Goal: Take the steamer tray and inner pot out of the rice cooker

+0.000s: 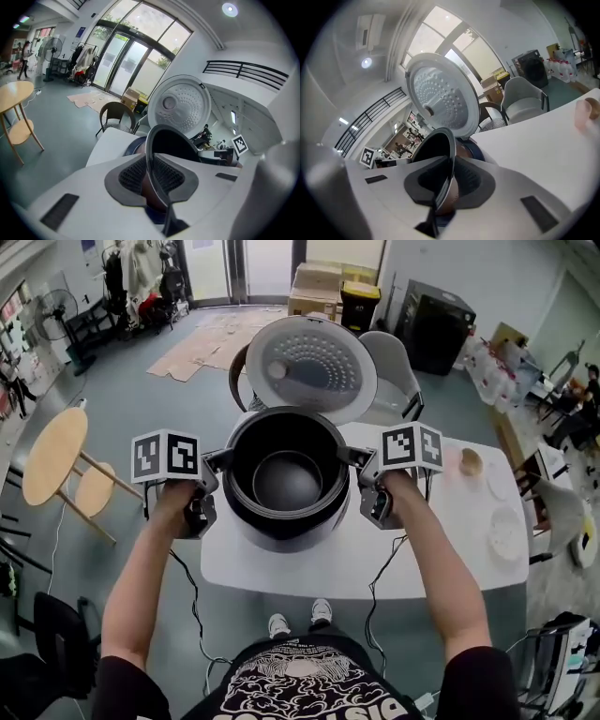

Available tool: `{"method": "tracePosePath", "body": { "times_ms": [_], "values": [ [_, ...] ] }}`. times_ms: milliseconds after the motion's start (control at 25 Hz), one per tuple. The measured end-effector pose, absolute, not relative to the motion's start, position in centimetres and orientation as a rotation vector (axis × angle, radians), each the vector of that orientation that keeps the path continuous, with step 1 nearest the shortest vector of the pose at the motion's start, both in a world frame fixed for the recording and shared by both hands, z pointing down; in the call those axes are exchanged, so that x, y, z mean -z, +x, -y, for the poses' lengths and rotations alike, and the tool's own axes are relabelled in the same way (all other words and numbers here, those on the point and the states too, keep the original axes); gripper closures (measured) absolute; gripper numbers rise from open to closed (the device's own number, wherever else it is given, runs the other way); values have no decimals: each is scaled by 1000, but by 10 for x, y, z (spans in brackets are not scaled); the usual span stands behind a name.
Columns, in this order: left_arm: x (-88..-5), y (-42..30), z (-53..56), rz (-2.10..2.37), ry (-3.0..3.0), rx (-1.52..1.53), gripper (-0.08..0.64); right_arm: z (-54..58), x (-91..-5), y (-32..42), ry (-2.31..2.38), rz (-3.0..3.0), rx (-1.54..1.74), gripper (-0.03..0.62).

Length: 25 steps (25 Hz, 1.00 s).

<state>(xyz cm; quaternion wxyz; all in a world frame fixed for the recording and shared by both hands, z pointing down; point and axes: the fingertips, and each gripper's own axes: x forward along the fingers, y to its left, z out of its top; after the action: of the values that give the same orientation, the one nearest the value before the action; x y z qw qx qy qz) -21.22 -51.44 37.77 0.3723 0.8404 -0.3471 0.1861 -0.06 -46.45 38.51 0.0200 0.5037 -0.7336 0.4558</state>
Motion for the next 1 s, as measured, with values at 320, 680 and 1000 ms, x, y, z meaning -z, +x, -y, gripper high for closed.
{"method": "tracePosePath", "body": {
  "times_ms": [320, 680, 1000],
  "values": [
    [-334, -228, 500, 786, 2284, -371, 503, 435, -341, -19, 1727, 2357, -1350, 543],
    [-258, -183, 468, 628, 2434, -316, 503, 378, -261, 17, 1970, 2388, -1231, 545],
    [-228, -87, 429, 432, 2542, -303, 505, 307, -241, 96, 2231, 2265, -1194, 541]
  ]
}}
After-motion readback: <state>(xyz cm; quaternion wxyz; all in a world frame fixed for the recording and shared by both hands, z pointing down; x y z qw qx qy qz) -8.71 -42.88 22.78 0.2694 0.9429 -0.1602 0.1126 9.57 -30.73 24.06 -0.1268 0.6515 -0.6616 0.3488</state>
